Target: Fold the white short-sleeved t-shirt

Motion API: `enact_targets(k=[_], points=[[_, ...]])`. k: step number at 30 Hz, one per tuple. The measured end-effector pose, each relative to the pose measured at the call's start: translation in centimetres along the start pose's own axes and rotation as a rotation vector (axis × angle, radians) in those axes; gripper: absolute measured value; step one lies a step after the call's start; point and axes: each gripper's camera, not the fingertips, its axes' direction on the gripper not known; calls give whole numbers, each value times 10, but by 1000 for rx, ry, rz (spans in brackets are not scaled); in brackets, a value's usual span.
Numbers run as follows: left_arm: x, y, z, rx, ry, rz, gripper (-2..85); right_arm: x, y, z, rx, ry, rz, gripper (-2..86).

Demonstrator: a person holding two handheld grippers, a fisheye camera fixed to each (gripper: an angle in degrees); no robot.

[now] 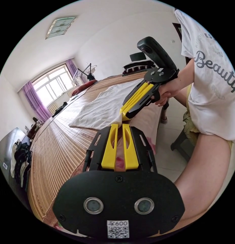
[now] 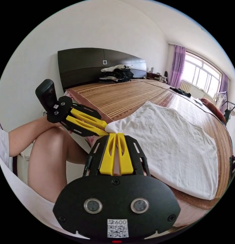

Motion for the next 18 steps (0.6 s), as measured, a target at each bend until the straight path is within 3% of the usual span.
enact_targets(k=[6,11,14,18], points=[[-1,6,-3,-11,-1,-9,14,22,15,-44,137,-141,-44,-7],[10,7,1,-53,-21,42,14,83,24,-57,186,-70,273,-8],[10,10,-2,-52,-19,45,14,92,35,-45,131,-71,292,-8],[15,15,-10,-61,-27,51,12,106,63,-51,276,-163,415,-8]])
